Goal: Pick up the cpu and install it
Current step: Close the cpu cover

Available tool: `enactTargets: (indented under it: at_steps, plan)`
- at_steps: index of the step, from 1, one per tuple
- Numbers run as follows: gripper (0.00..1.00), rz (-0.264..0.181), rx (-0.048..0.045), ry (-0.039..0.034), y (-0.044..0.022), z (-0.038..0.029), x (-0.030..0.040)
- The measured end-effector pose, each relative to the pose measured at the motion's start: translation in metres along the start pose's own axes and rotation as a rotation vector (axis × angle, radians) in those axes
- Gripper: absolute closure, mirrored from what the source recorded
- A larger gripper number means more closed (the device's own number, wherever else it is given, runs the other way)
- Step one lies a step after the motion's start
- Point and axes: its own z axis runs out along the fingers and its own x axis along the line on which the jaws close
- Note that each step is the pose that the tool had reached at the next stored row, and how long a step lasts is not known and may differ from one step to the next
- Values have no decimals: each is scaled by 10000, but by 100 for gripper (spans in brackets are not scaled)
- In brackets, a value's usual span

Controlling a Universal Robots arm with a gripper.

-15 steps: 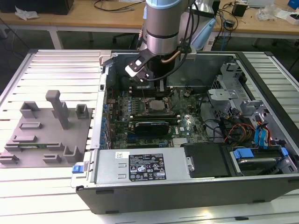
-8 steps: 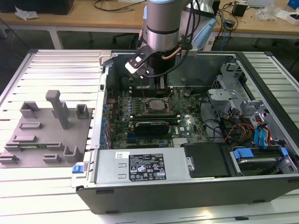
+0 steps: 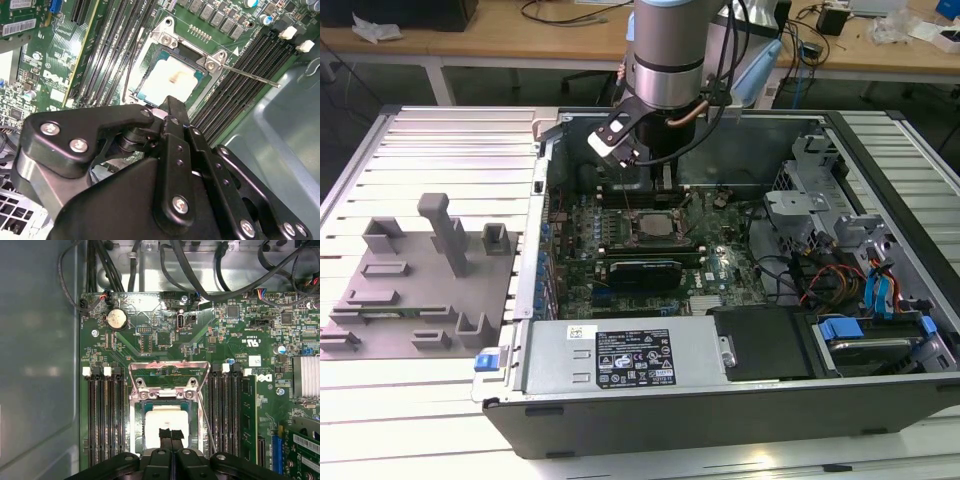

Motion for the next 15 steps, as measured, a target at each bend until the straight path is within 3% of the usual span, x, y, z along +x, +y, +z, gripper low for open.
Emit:
enactTargets:
  at_steps: [15]
  plan:
    - [89, 0, -2, 4, 8, -139, 0]
